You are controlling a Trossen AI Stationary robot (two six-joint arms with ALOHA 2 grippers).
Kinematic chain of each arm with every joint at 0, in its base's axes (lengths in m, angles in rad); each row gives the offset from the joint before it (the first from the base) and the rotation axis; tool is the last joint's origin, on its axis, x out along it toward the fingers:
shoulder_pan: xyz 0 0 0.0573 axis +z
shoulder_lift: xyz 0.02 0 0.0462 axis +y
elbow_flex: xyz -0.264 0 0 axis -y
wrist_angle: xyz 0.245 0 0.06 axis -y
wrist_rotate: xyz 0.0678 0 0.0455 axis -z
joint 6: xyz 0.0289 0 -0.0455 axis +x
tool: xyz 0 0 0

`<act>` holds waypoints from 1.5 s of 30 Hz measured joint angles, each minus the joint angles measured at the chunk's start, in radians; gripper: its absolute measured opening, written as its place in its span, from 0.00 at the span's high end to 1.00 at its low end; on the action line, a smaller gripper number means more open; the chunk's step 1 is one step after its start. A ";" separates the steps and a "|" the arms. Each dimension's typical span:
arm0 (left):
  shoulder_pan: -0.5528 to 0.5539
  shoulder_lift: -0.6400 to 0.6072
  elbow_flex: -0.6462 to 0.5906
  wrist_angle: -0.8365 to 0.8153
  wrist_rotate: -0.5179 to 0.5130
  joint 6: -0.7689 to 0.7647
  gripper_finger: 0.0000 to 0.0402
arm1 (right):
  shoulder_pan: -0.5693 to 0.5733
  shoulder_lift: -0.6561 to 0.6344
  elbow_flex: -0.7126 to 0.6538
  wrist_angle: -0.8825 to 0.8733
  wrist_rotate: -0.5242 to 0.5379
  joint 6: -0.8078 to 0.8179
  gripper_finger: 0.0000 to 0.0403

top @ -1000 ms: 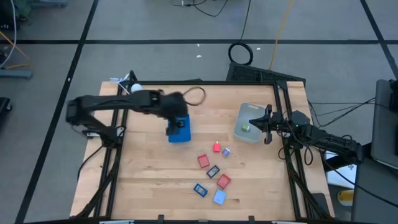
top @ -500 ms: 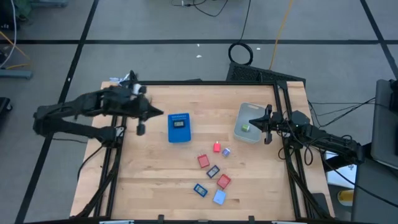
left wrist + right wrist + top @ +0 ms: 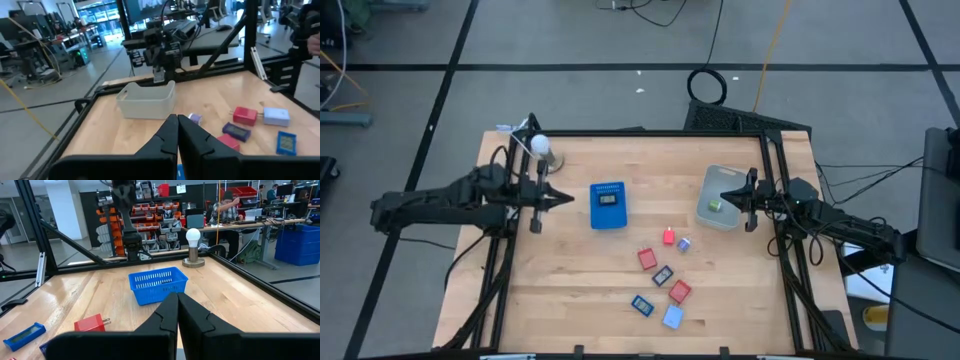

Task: Pick & Place Office items
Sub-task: Put the pink charger adapter into the white bin

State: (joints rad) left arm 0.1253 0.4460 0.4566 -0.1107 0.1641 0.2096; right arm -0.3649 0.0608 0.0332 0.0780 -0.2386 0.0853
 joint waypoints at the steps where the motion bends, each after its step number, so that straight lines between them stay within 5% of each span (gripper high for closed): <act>1: 0.000 -0.016 -0.026 0.019 0.000 -0.005 0.99 | 0.000 0.000 0.000 0.000 0.000 0.000 1.00; 18: -0.001 -0.281 -0.281 0.174 0.001 -0.007 1.00 | 0.000 0.000 0.000 0.000 0.000 0.000 1.00; 33: 0.000 -0.293 -0.444 0.287 -0.008 -0.009 0.99 | 0.000 0.000 0.000 0.000 0.000 -0.003 1.00; 45: 0.037 -0.287 -0.442 0.187 -0.019 -0.060 0.98 | 0.000 0.000 -0.020 0.008 0.000 -0.003 1.00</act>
State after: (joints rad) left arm 0.1624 0.1589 0.0143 0.0765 0.1453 0.1498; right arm -0.3649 0.0612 0.0128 0.0860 -0.2383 0.0820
